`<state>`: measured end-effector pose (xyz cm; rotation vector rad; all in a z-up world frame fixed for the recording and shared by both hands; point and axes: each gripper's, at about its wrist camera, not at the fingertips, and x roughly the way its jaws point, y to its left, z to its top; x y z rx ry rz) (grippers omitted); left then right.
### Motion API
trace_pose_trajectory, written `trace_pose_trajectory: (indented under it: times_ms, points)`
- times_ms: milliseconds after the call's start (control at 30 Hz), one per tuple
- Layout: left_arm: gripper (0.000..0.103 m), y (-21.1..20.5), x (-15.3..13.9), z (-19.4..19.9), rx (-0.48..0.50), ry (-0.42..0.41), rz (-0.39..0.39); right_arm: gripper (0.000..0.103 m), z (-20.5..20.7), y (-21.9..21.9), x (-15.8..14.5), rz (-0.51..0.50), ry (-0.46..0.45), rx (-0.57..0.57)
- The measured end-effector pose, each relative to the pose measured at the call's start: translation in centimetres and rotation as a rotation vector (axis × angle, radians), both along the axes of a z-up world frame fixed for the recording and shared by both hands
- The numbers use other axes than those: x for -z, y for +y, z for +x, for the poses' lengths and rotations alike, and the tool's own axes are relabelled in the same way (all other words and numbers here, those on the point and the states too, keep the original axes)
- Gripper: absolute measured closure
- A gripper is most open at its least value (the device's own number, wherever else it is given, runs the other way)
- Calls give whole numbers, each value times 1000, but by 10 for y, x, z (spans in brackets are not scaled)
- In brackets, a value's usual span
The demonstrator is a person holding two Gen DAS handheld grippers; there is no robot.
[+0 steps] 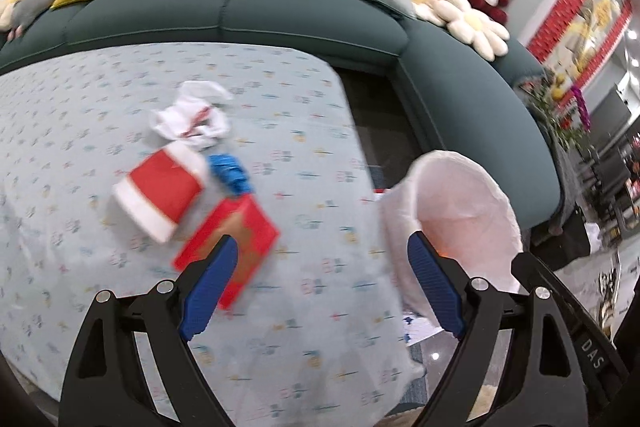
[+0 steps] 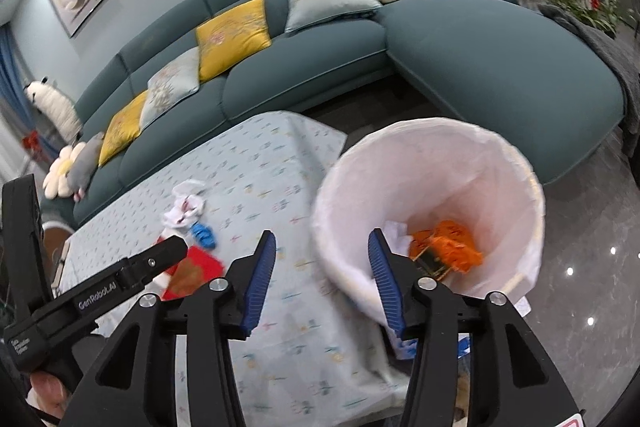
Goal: Collect trash
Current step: 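Move both tools back over the remaining trash on the table, then grasp the red-and-white paper cup with the left tool while the right tool grasps the red packet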
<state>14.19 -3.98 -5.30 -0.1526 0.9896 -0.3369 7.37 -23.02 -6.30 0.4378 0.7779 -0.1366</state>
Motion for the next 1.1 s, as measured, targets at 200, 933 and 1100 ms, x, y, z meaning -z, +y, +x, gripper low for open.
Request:
trace_pose_trajectory:
  times_ms: [200,933,1100]
  points:
    - [21,44,4,-3,-64,14,13,50,6,43,2,-11,23,-66]
    - [19,160,30,16,-241,61,78,43,60,158,36,-1,124,-180]
    - [19,168,37,28,-244,81,69,43,82,172,47,13,153,-180]
